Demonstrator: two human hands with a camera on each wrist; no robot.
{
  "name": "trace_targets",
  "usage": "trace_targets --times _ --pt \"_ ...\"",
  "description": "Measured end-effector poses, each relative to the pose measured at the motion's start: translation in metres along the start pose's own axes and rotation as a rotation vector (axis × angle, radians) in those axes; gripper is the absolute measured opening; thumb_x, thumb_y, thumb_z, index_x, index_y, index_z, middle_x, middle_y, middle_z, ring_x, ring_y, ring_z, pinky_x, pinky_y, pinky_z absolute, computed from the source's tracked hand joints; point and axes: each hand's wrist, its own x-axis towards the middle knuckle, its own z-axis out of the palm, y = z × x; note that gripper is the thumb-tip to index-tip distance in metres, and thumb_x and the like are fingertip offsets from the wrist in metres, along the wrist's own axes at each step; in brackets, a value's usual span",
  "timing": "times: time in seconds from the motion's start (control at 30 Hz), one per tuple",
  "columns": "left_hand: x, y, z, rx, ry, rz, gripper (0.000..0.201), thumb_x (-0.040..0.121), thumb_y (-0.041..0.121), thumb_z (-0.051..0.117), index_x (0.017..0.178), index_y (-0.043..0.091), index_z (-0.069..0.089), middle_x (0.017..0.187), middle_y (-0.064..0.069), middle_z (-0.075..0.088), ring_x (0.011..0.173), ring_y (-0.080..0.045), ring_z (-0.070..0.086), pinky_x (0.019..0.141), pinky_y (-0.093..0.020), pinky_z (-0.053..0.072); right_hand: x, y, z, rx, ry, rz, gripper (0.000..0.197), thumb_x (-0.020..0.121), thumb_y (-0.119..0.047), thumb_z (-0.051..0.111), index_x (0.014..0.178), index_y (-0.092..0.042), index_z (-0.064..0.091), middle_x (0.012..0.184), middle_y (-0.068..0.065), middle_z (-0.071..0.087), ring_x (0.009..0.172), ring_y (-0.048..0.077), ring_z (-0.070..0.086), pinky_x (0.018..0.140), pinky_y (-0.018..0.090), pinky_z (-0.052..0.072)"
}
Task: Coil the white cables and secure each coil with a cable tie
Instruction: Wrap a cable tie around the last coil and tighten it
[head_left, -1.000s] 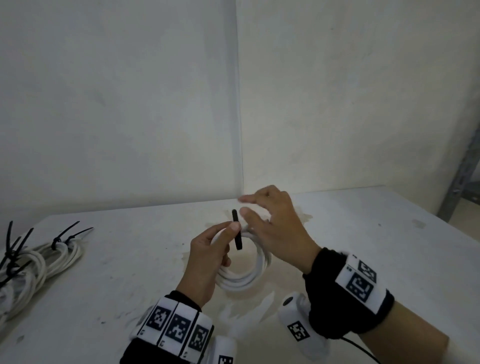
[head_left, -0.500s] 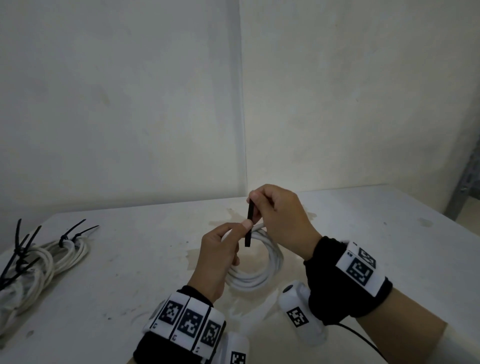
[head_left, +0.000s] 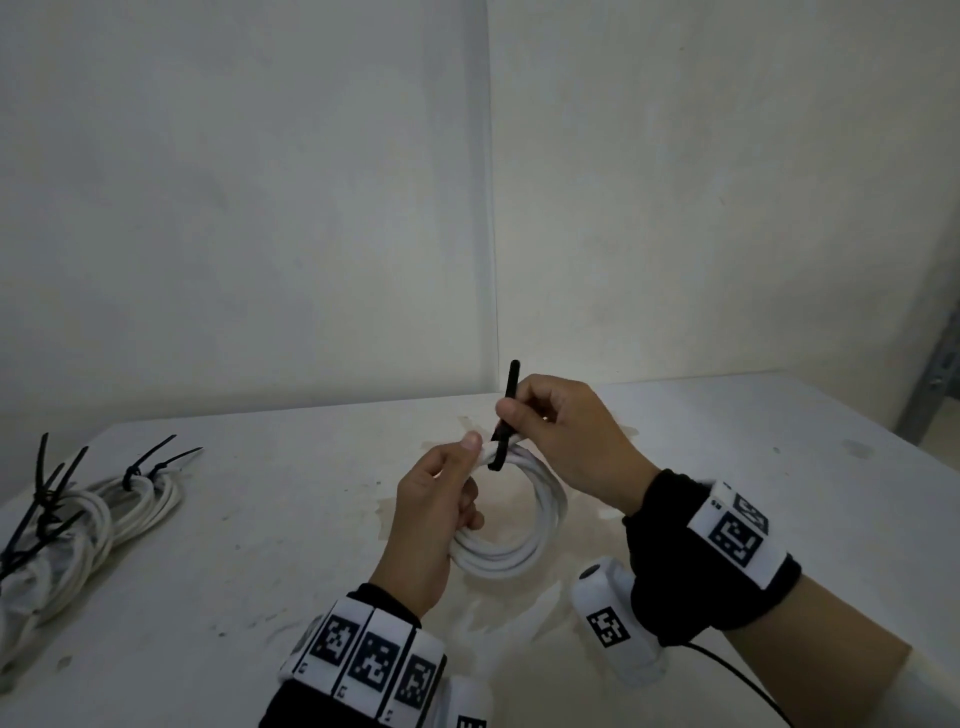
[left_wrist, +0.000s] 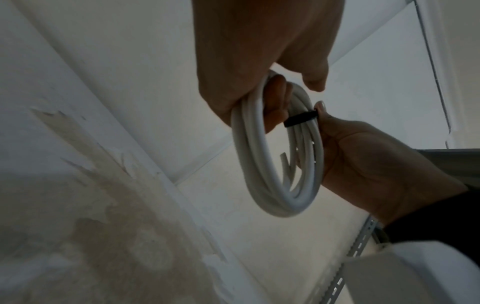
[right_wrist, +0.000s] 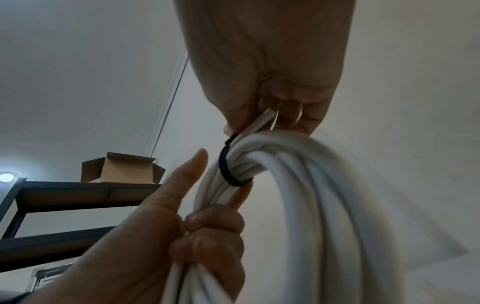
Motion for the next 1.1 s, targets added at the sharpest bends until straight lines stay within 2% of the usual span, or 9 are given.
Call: trace_targets --times 0.2,0.33,0.4,0.5,0.63,0.73,0.8,0.93,1.1 --pt "-0.002 -0.001 0.003 -0.037 0.016 0.023 0.02 0.085 0.029 0.056 0.088 0.011 0.066 0.044 0.011 0.03 0.042 -0.005 0.031 0.047 -0.018 0.037 -0.004 -0.002 0.003 0.013 -0.021 -0.013 0.023 0.095 -0.016 0.047 0.073 -0.013 0.043 0.079 0.011 0.061 0.07 0.02 0.059 0.073 0.037 0.051" --pt "-0.003 -0.002 0.005 -0.052 -0.022 -0.019 0.02 0.09 0.029 0.051 0.085 0.014 0.064 0.044 0.01 0.031 0.041 -0.005 0.03 0.059 -0.023 0.042 -0.007 0.003 0.008 -0.004 -0.03 -0.041 0.022 0.099 -0.023 0.037 0.078 -0.015 0.036 0.082 0.021 0.055 0.082 0.044 0.054 0.075 0.048 0.049" --pt "-0.003 -0.002 0.004 -0.009 -0.092 -0.044 0.023 0.09 0.032 0.049 0.084 0.017 0.064 0.048 0.008 0.034 0.046 -0.007 0.034 0.071 -0.029 0.046 -0.009 0.004 0.007 -0.039 -0.031 -0.074 0.024 0.099 -0.022 0.036 0.076 -0.019 0.033 0.077 0.018 0.052 0.077 0.045 0.053 0.065 0.042 0.046" --pt "-0.002 0.002 -0.002 0.171 -0.17 -0.016 0.027 0.09 0.036 0.049 0.087 0.017 0.068 0.051 0.007 0.04 0.051 -0.008 0.044 0.074 -0.032 0.045 -0.01 0.005 0.003 -0.072 -0.031 -0.11 0.026 0.099 -0.02 0.036 0.074 -0.023 0.031 0.07 0.007 0.048 0.066 0.04 0.049 0.058 0.039 0.044" --pt "0.005 0.015 -0.001 0.266 -0.237 -0.046 0.031 0.092 0.029 0.048 0.079 0.002 0.056 0.06 -0.003 0.046 0.048 -0.012 0.05 0.066 -0.034 0.043 -0.01 0.006 0.002 -0.079 -0.06 -0.142 0.029 0.099 -0.016 0.037 0.072 -0.025 0.031 0.063 -0.006 0.043 0.054 0.007 0.037 0.051 0.015 0.037" --pt "0.005 0.019 0.005 0.266 -0.224 -0.062 0.029 0.093 0.027 0.045 0.074 0.008 0.051 0.058 -0.003 0.043 0.042 -0.011 0.042 0.055 -0.029 0.041 -0.009 0.002 0.002 -0.094 -0.082 -0.159 0.03 0.099 -0.015 0.037 0.071 -0.024 0.031 0.062 -0.006 0.041 0.053 0.005 0.037 0.051 0.01 0.034" --pt "0.003 0.017 0.009 0.255 -0.182 -0.044 0.033 0.092 0.038 0.047 0.071 0.014 0.053 0.051 0.005 0.037 0.04 -0.008 0.035 0.051 -0.027 0.038 -0.009 0.0 0.002 -0.067 -0.094 -0.163 0.03 0.098 -0.013 0.038 0.071 -0.023 0.031 0.061 -0.004 0.039 0.052 0.005 0.036 0.05 0.009 0.034" --pt "-0.001 0.01 0.012 0.213 -0.035 0.047 0.035 0.086 0.044 0.053 0.057 0.026 0.063 0.042 0.011 0.033 0.038 -0.008 0.031 0.047 -0.026 0.032 -0.007 0.0 0.003 -0.104 -0.103 -0.197 0.029 0.097 -0.013 0.042 0.071 -0.022 0.036 0.059 -0.007 0.039 0.054 0.005 0.037 0.054 0.012 0.033" --pt "-0.005 0.008 0.015 0.144 -0.003 0.049 0.045 0.086 0.043 0.052 0.044 0.03 0.06 0.04 0.013 0.032 0.041 -0.006 0.029 0.046 -0.024 0.03 -0.005 -0.002 0.002 -0.198 -0.067 -0.242 0.025 0.093 -0.019 0.047 0.068 -0.024 0.044 0.067 -0.011 0.042 0.065 0.001 0.038 0.065 0.011 0.033"
